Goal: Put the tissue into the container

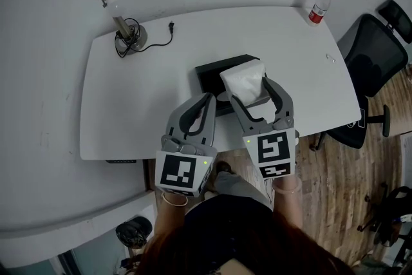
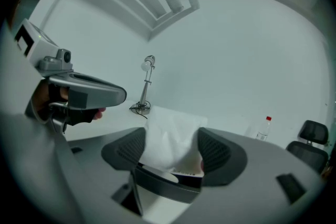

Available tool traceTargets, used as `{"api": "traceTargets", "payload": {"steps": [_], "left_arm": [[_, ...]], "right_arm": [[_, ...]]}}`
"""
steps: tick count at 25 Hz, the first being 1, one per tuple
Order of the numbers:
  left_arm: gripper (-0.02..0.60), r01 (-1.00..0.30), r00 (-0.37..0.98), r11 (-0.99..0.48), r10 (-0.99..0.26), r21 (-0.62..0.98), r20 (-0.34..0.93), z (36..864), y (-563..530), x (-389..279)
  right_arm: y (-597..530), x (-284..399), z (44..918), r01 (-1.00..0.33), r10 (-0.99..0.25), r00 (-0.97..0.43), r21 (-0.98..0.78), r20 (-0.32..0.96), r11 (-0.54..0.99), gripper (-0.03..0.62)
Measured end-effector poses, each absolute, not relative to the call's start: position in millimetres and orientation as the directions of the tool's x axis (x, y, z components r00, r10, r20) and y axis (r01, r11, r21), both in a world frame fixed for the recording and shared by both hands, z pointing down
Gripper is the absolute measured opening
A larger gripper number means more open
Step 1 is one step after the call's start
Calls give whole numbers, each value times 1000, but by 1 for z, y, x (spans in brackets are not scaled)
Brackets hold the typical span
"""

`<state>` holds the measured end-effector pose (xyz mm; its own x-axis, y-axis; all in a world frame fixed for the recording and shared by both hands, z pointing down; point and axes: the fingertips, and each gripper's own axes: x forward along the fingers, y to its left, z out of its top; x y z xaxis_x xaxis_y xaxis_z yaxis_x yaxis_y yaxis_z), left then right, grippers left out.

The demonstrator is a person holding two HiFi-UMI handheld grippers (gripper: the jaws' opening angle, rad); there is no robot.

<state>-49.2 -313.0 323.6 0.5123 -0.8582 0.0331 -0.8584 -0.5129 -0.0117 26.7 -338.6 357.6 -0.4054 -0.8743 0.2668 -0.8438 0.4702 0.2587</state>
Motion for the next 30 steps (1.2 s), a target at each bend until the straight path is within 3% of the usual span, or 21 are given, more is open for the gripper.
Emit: {"api": "traceTargets", "payload": {"steps": [30], "left_arm": [[28,-873,486,-487,-867,13,111,362,-353,-62]], "right_arm": [[-375,16,412,-826,-810,-418,198,412,527,334]]}}
